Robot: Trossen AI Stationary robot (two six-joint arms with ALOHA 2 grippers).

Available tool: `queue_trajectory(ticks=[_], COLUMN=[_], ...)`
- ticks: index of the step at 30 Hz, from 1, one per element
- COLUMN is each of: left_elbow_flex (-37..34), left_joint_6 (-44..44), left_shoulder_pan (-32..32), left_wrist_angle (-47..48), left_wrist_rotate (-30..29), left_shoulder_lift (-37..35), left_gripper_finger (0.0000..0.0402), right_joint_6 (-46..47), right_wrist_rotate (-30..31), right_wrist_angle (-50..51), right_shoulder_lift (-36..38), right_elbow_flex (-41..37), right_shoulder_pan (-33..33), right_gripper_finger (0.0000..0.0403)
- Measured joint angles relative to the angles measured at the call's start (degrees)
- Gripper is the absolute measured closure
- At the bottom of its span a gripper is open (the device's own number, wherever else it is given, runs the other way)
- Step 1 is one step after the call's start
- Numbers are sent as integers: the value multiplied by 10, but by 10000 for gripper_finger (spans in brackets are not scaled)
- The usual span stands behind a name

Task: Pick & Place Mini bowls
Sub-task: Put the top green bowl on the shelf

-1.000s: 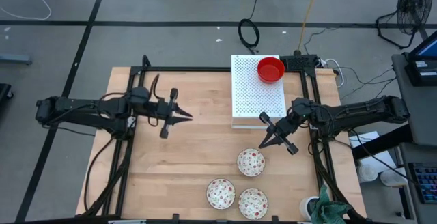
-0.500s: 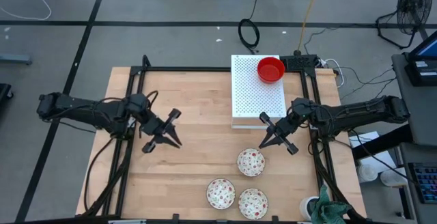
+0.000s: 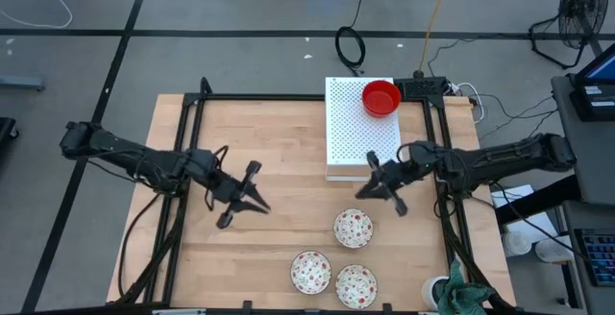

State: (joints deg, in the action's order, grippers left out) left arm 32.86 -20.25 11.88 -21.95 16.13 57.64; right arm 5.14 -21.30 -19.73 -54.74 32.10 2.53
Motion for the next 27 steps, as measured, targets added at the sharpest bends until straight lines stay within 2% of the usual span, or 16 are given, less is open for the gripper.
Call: queue_trajectory(ticks=[2,5,9,12,17,23,27], left_elbow_flex=[0,0,0,0,0,0,0], left_joint_6=[8,13,14,14,13,10,6], left_shoulder_pan=[-1,-8,-19,-27,-39,-54,-66], left_wrist_angle=[3,35,83,92,100,103,103], left_wrist_rotate=[-37,-72,-98,-103,-103,-103,-103], left_shoulder_lift=[-1,-13,-25,-27,-27,-27,-27], left_gripper_finger=[353,353,353,353,353,353,353], right_joint_6=[0,24,76,120,216,355,426], right_wrist_rotate=[70,139,186,229,288,284,250], right_wrist_angle=[41,106,206,306,484,638,658], right_shoulder_lift=[0,-1,-7,-27,-105,-203,-241], right_elbow_flex=[1,16,62,114,217,290,288], right_shoulder_pan=[16,39,80,117,171,186,181], right_gripper_finger=[356,307,234,197,187,205,210])
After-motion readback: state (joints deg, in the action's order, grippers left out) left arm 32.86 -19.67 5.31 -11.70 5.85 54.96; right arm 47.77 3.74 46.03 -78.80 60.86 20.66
